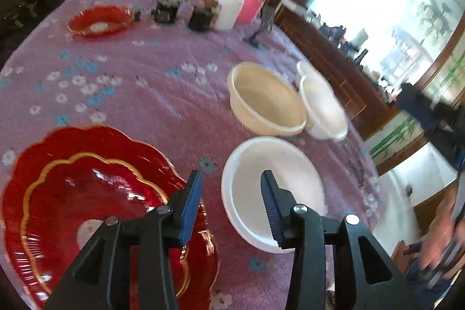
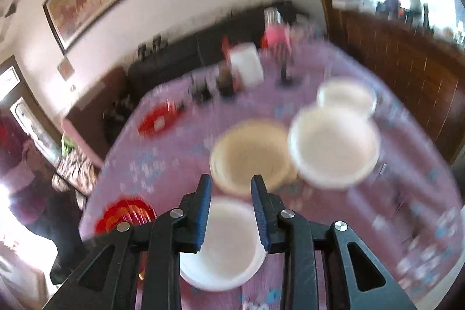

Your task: Organize plates and bowls

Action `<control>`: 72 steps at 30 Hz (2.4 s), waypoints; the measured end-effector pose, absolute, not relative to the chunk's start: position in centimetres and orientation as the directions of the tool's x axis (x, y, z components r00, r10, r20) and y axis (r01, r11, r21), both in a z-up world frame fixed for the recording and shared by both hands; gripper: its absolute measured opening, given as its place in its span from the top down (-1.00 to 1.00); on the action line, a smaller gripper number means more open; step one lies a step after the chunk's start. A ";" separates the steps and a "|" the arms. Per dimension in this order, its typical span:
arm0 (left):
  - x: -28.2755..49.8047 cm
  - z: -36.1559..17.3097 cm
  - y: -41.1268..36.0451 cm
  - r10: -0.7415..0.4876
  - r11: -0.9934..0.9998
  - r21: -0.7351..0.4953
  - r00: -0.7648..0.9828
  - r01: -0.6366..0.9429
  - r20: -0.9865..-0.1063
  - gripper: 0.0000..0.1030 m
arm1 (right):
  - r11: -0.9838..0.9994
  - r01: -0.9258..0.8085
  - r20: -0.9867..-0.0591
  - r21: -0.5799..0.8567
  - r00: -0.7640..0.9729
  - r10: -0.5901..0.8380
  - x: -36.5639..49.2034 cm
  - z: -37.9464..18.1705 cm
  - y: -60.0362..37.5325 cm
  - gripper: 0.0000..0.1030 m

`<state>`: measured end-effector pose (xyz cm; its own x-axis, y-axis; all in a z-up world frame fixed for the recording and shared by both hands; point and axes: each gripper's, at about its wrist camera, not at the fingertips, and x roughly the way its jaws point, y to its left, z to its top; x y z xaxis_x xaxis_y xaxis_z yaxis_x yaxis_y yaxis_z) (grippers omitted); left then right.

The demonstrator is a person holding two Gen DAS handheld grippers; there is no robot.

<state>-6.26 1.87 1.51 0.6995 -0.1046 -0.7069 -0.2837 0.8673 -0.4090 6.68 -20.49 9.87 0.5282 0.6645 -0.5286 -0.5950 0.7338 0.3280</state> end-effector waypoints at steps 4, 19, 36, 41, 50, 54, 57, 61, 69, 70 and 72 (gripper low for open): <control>-10.2 5.2 4.1 -0.063 0.862 -0.425 0.773 -0.276 -0.631 0.22 | 0.695 -0.641 -0.412 0.327 0.565 0.715 3.8 16.8 -20.7 0.41; -27.9 21.4 15.1 0.161 0.863 -0.374 0.885 -0.341 -0.437 0.18 | 0.447 -0.857 -0.205 0.256 0.404 0.892 -10.6 35.1 -16.6 0.28; -15.0 9.3 2.5 -0.070 0.939 -0.298 0.752 -0.173 -0.655 0.17 | 0.624 -0.779 -0.562 0.053 0.494 0.664 -4.0 10.4 -18.5 0.24; -8.7 3.9 -0.4 -0.073 0.942 -0.271 0.666 -0.199 -0.742 0.17 | 0.631 -0.762 -0.604 0.144 0.438 0.666 0.2 4.0 -21.1 0.24; -2.8 -0.6 -0.9 -0.025 0.944 -0.204 0.558 -0.261 -0.830 0.17 | 0.612 -0.649 -0.623 0.452 0.261 0.737 7.8 -2.2 -23.5 0.24; -2.1 -1.1 -1.5 -0.008 0.949 -0.179 0.549 -0.259 -0.836 0.17 | 0.615 -0.638 -0.645 0.463 0.234 0.727 8.1 -3.5 -22.3 0.24; -1.4 -1.5 -1.8 -0.027 0.953 -0.185 0.543 -0.240 -0.839 0.21 | 0.614 -0.621 -0.654 0.487 0.207 0.728 8.5 -4.4 -21.8 0.48; -0.7 -2.0 -2.4 -0.029 0.958 -0.175 0.529 -0.227 -0.848 0.30 | 0.620 -0.615 -0.669 0.487 0.193 0.718 8.6 -5.3 -21.3 0.67; -1.0 -1.9 -3.8 0.003 0.967 -0.138 0.553 -0.212 -0.833 0.56 | 0.654 -0.609 -0.676 0.449 0.246 0.694 8.4 -5.1 -22.1 0.78; -1.0 -1.8 -4.0 0.004 0.969 -0.134 0.557 -0.207 -0.831 0.57 | 0.655 -0.603 -0.672 0.455 0.250 0.697 8.6 -5.0 -22.4 0.79; -1.1 -1.8 -4.6 0.012 0.972 -0.122 0.562 -0.199 -0.827 0.58 | 0.656 -0.596 -0.666 0.463 0.255 0.701 8.6 -4.9 -23.0 0.80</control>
